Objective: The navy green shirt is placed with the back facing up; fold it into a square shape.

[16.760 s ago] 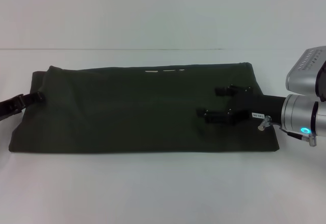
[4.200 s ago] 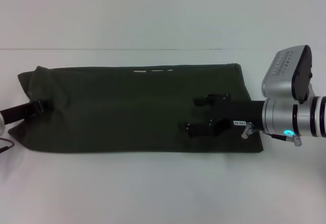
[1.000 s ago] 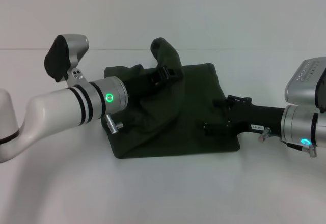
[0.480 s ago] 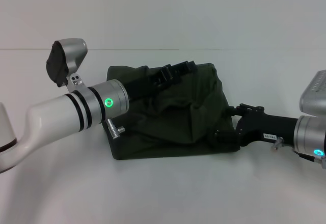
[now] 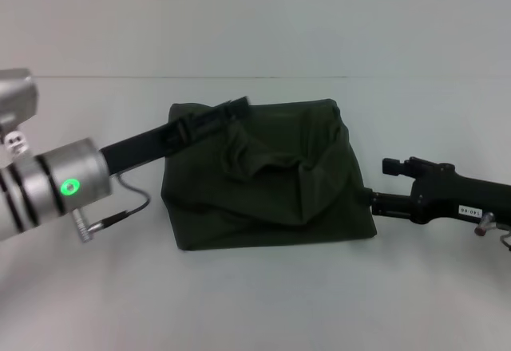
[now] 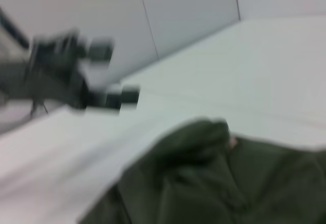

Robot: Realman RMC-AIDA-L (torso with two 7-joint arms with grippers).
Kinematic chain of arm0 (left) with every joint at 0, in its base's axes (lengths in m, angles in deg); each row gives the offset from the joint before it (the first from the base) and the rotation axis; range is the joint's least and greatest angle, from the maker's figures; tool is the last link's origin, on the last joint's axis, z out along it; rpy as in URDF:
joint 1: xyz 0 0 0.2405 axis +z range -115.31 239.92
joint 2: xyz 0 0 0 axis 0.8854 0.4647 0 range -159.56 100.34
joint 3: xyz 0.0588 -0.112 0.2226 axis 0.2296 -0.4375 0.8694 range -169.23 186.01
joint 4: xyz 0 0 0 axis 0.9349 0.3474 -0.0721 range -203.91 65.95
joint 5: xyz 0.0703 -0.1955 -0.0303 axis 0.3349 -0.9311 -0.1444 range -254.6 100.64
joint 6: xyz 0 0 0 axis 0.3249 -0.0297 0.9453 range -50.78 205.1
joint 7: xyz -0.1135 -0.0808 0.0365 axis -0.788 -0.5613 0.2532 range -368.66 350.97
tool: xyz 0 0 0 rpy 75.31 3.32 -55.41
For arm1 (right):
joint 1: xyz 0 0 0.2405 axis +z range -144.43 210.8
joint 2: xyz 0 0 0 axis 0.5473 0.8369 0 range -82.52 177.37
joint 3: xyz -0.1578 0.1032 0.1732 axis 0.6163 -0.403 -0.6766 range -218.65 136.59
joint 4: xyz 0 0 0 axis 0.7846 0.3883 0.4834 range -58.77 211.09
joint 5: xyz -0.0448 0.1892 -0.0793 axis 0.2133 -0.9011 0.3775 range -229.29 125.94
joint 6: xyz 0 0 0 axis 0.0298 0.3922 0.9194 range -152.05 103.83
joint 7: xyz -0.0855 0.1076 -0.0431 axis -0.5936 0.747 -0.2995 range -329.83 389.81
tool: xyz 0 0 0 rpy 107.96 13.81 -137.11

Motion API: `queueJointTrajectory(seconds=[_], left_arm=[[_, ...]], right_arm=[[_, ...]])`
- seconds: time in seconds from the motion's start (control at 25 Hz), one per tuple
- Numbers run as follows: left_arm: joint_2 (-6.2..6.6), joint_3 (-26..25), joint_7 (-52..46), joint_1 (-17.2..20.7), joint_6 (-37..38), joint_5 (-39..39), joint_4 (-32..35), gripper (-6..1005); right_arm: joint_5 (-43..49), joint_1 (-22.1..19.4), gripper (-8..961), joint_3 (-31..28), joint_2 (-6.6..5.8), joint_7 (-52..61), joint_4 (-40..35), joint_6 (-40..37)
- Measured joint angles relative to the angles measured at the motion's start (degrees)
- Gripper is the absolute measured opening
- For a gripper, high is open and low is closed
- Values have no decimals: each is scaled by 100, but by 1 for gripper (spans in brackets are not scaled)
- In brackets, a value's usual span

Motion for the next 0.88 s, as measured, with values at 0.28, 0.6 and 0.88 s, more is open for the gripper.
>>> queueJointTrajectory(seconds=[0.28,0.6,0.88], left_arm=[[314,-10,1386,661,670,78,20,894],[316,-557,2568,1119,1053,1285,454,889],[273,-594,3055,1194,1217,1351,454,887]], right_arm=[[316,501,924,291,124,1210,-850,27],[2497,1639,920,1531,127,4445,-1764,696],[4225,2660,914,1984,135,6874,-1930,150]])
